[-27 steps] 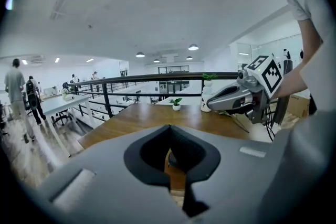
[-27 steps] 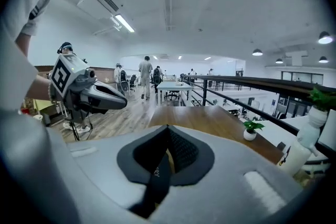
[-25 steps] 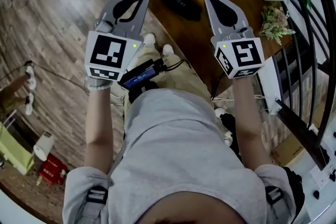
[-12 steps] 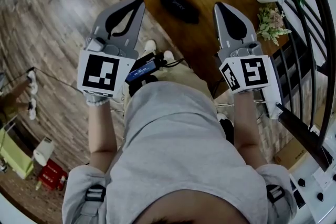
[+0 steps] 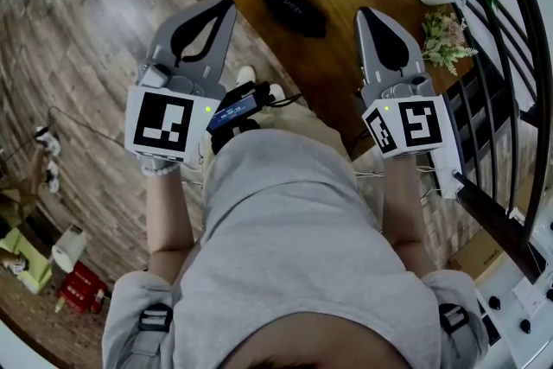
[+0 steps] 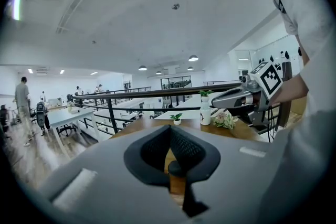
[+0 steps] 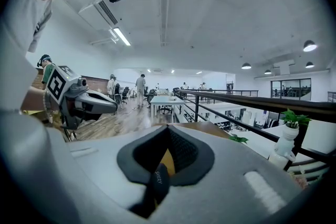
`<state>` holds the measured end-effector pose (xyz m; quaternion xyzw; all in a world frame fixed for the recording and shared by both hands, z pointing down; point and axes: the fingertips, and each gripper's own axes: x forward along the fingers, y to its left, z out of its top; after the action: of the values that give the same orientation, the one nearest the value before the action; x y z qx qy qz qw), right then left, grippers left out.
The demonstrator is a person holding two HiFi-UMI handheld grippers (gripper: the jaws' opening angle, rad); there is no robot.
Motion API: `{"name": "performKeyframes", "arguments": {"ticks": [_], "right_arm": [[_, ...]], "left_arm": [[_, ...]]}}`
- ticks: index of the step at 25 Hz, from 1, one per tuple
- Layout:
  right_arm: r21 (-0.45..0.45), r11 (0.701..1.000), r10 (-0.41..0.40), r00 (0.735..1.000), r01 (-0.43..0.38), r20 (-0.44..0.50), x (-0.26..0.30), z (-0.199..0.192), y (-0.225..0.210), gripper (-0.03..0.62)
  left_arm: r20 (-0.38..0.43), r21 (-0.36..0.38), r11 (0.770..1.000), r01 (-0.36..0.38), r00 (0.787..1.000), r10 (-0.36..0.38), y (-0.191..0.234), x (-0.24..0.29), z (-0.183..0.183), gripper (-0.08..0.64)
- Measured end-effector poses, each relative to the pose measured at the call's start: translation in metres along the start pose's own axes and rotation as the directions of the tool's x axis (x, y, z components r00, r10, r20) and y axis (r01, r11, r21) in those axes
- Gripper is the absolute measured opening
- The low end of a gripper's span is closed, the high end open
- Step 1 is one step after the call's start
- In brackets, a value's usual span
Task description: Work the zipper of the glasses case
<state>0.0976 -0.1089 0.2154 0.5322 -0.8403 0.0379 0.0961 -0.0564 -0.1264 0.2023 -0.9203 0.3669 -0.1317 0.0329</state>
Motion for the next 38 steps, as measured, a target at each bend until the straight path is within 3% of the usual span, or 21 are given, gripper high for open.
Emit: {"name": "performKeyframes", "arguments": {"ticks": [38], "right_arm": [[-0.016, 0.999, 0.034, 0.999, -0.034, -0.024, 0.0094, -0.0036, 0.0081, 0.002]], "left_arm": [[-0.017, -0.014, 1.0, -0.002, 1.0, 0.002, 0.0001, 0.0054, -0.0072, 0.012]]}}
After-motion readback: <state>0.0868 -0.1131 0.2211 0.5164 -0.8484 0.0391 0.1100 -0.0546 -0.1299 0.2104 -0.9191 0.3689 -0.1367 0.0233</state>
